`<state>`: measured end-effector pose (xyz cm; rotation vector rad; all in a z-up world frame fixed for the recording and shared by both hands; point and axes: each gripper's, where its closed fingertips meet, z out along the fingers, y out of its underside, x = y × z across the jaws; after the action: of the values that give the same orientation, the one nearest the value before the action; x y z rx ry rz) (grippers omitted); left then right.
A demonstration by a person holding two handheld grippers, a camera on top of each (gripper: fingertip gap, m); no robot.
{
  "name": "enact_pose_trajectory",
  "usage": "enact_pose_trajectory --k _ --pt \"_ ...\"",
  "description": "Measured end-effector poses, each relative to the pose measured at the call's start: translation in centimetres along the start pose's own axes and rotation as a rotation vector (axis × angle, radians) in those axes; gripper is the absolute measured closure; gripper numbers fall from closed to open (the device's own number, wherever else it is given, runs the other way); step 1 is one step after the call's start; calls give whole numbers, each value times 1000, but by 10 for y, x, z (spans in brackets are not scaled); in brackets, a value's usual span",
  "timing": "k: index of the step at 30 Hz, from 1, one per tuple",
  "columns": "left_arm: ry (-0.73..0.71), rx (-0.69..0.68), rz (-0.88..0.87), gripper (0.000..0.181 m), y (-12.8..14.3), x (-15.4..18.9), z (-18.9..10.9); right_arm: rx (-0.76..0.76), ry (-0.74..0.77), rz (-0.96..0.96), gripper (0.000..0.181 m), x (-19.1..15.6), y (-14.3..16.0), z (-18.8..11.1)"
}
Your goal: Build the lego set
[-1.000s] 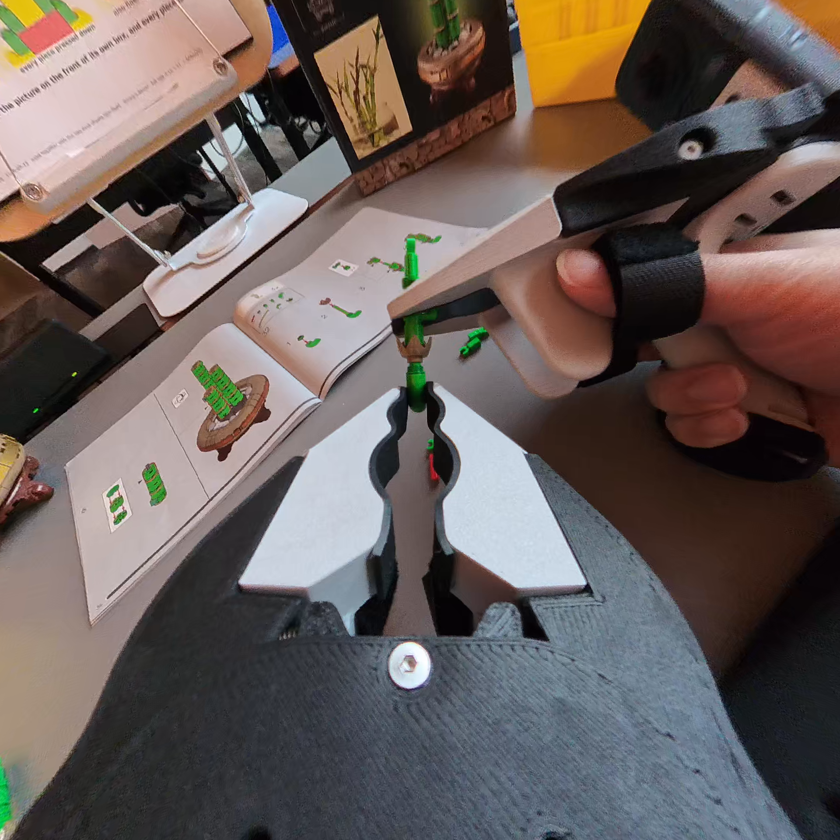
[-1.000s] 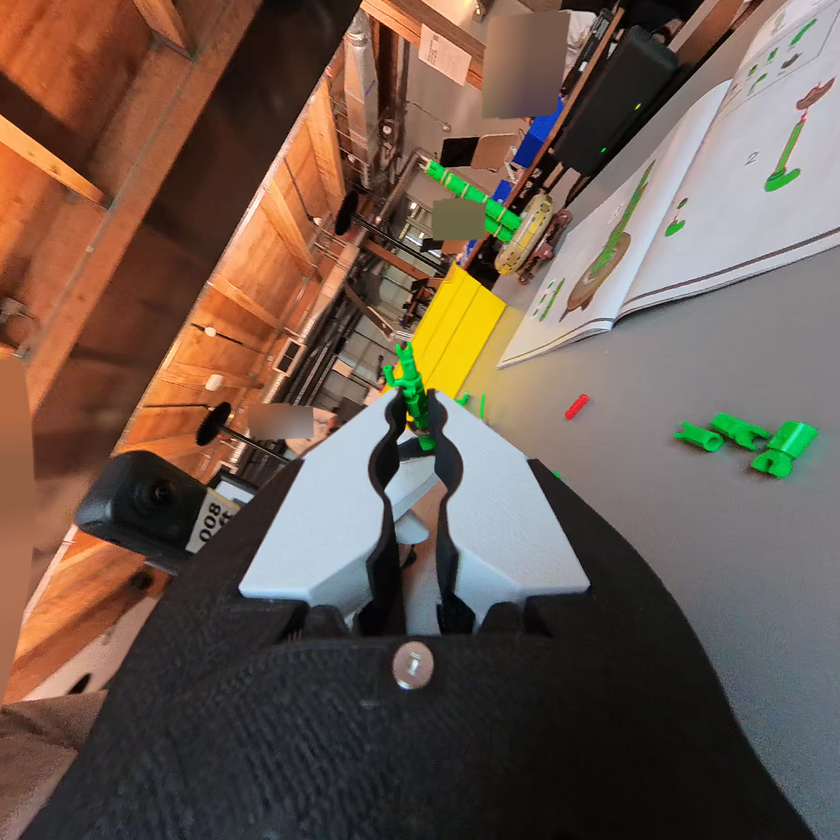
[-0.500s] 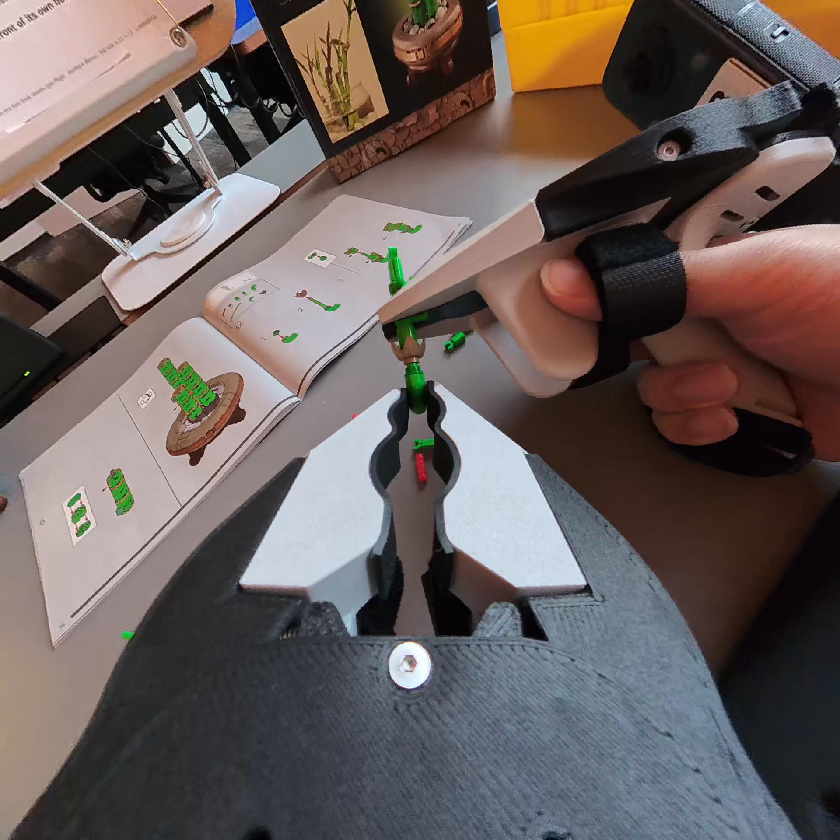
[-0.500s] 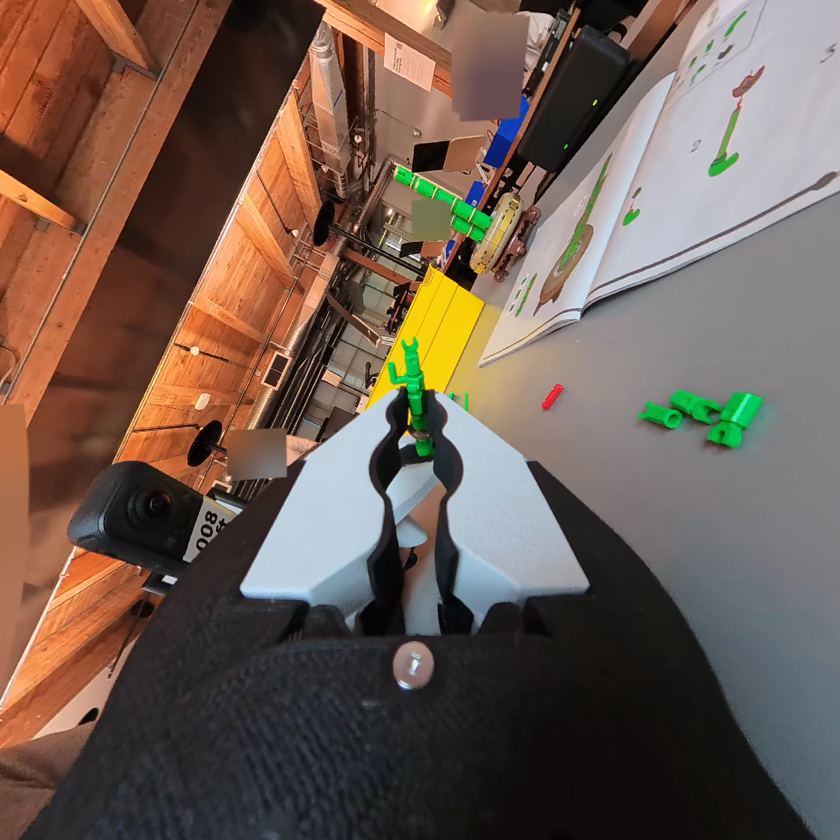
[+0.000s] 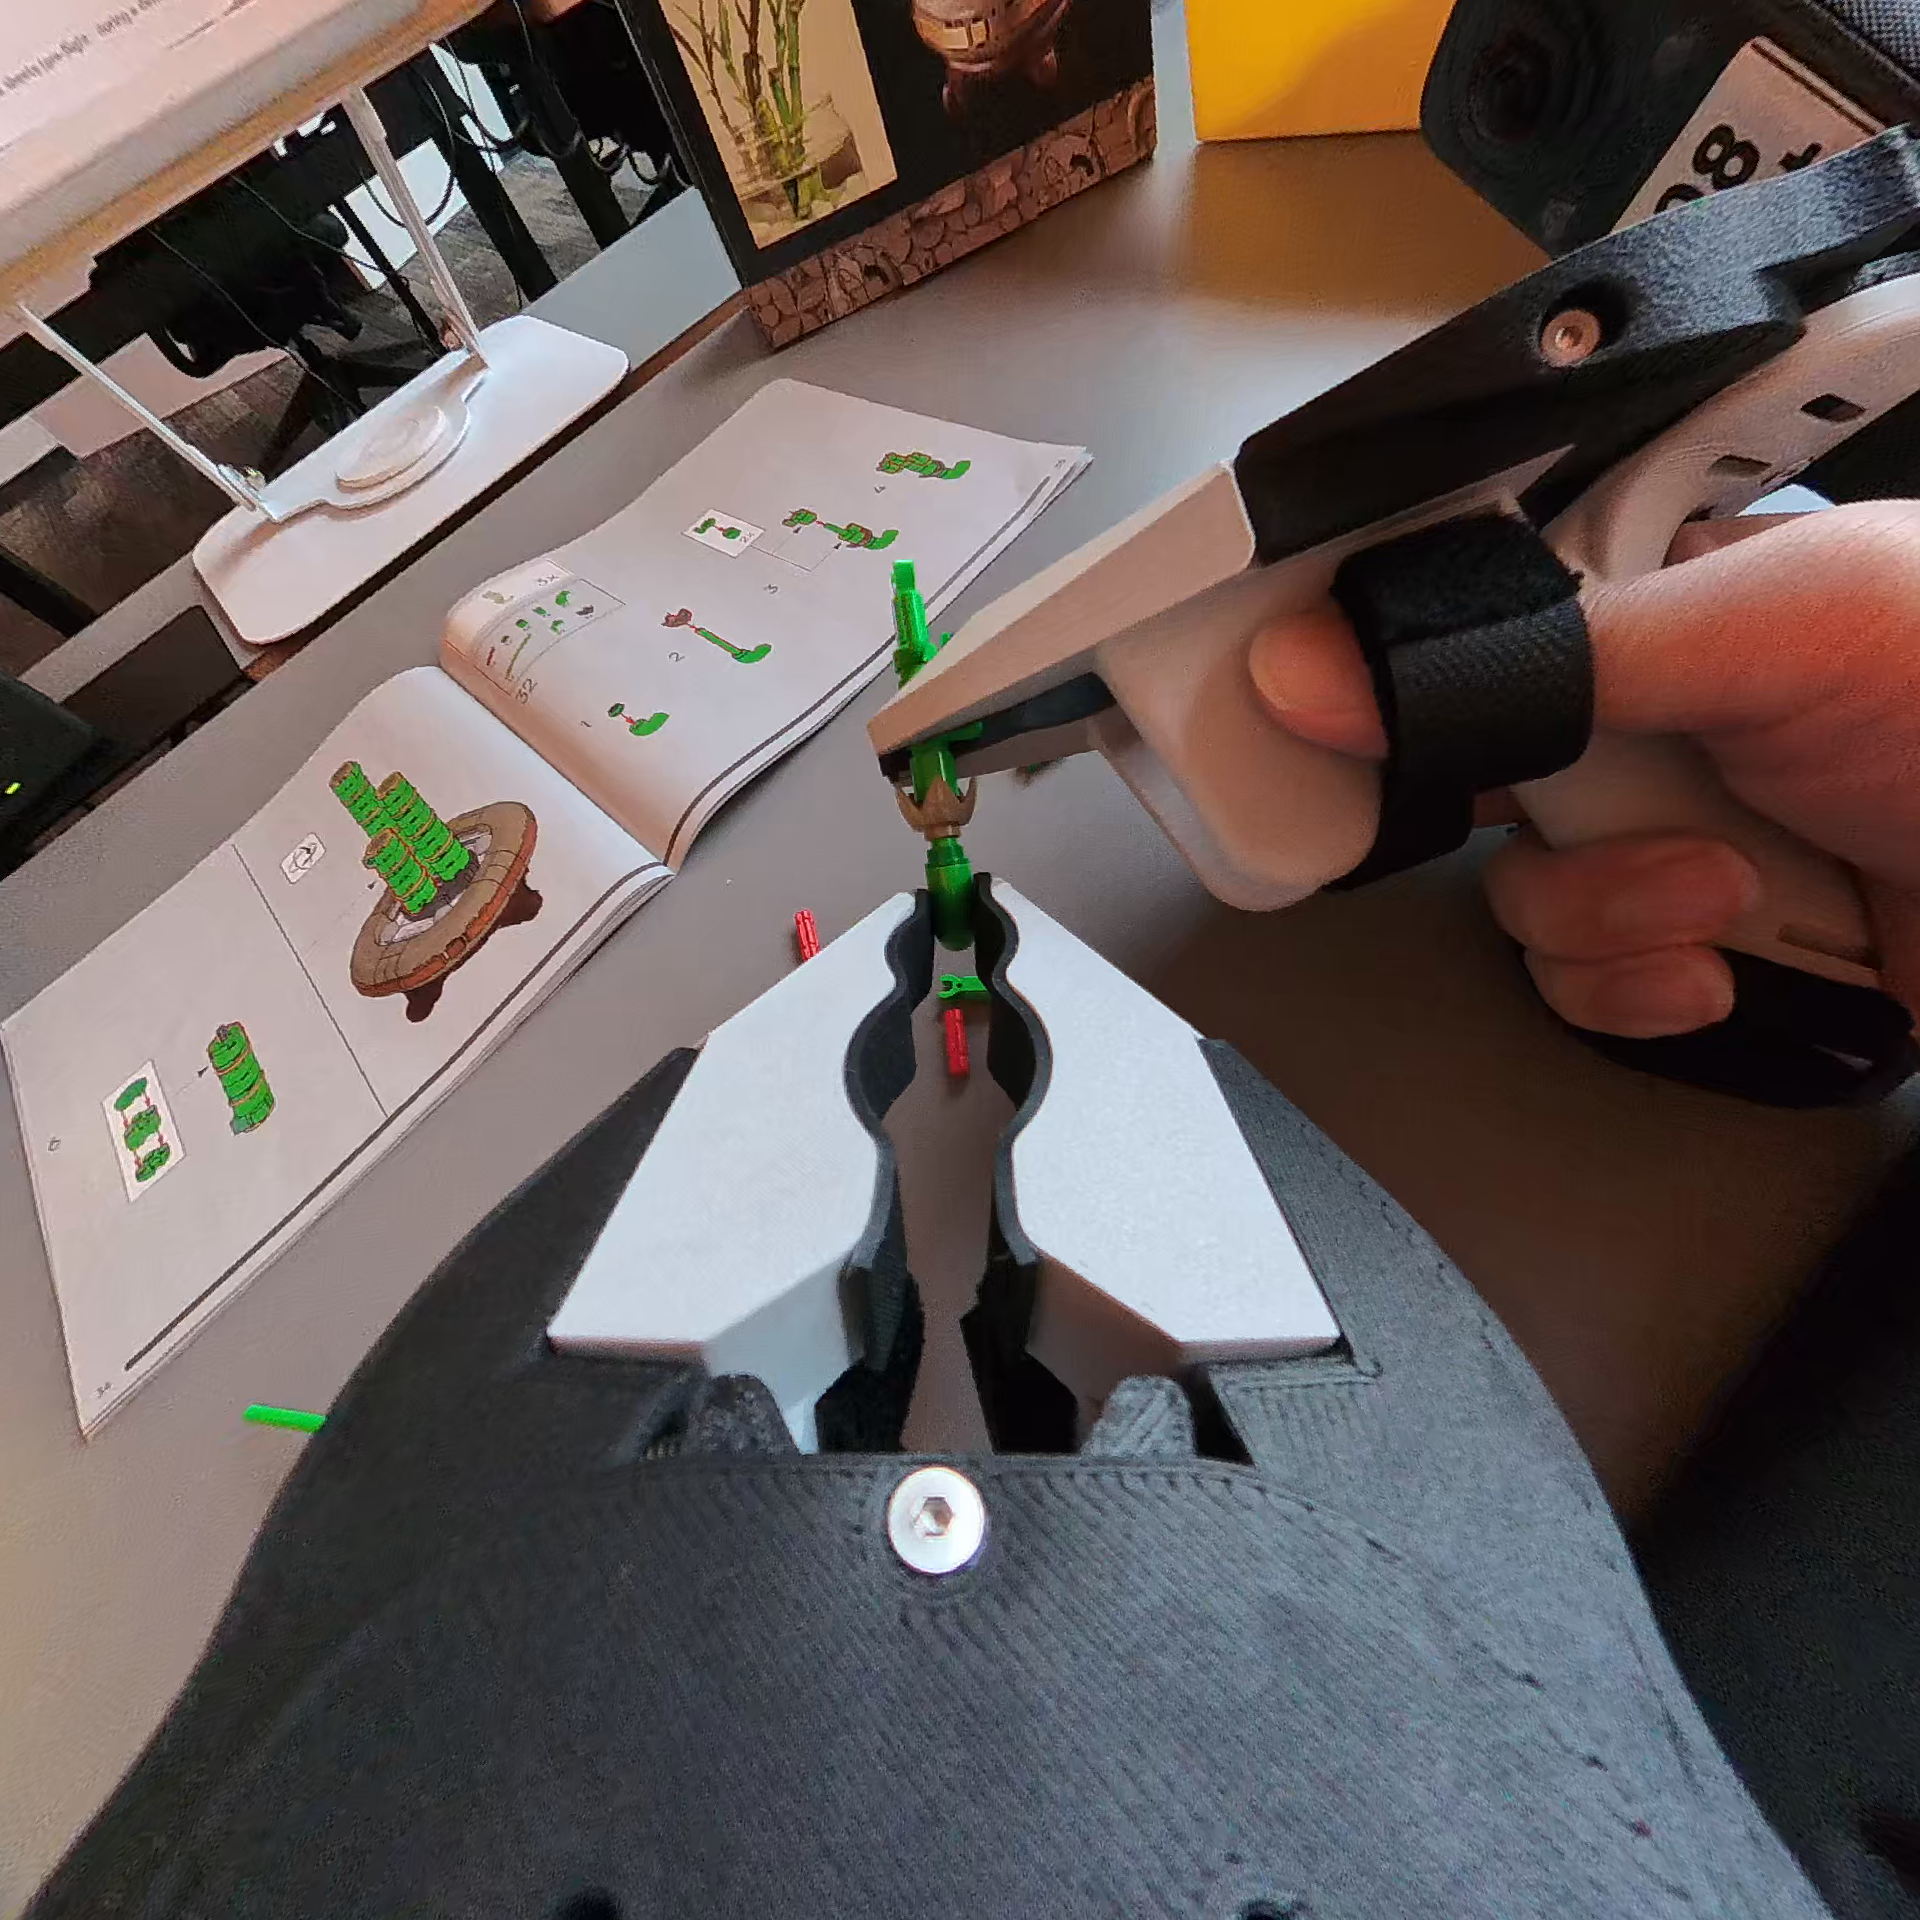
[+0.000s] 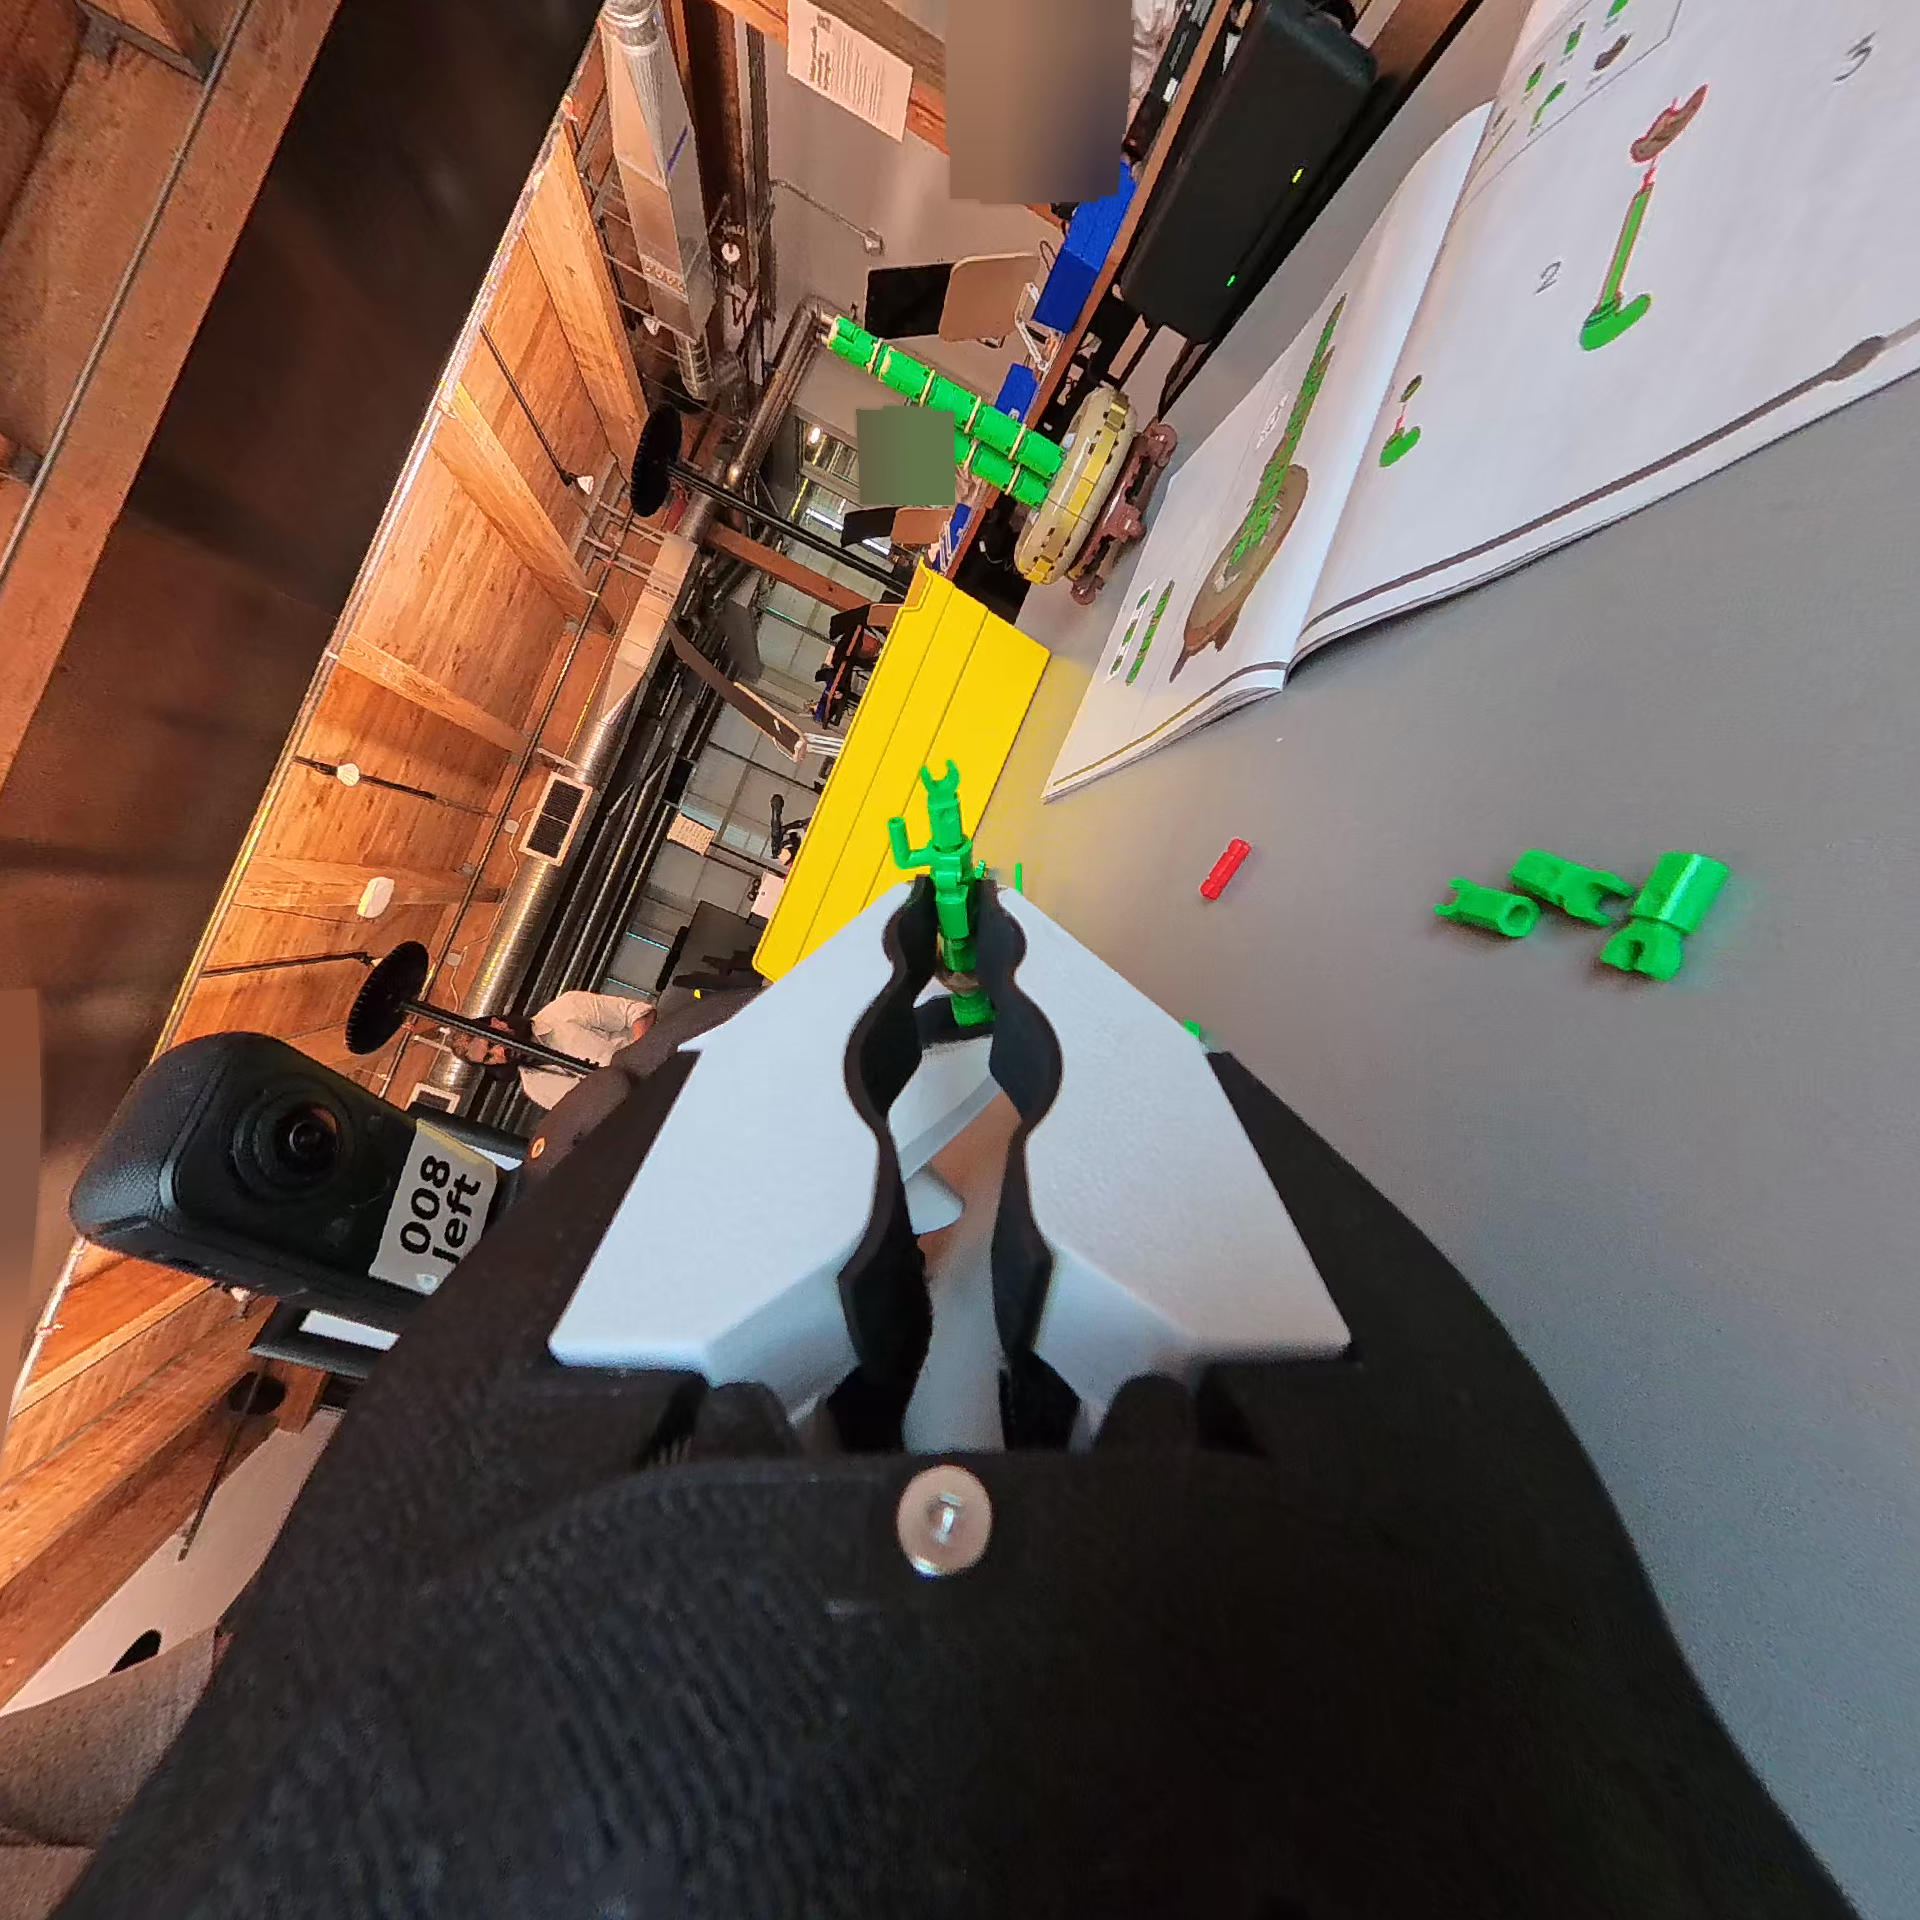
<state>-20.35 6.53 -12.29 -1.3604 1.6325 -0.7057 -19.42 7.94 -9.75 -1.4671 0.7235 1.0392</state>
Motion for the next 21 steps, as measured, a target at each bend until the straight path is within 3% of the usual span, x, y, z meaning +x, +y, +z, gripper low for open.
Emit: enact_pose_trajectory --k 1,21 --pt "-1 -1 2 176 0 0 0 -2 -1 3 175 0 0 0" --pt "-10 -16 -2 177 2 -1 -1 -36 20 -34 174 0 6 3"
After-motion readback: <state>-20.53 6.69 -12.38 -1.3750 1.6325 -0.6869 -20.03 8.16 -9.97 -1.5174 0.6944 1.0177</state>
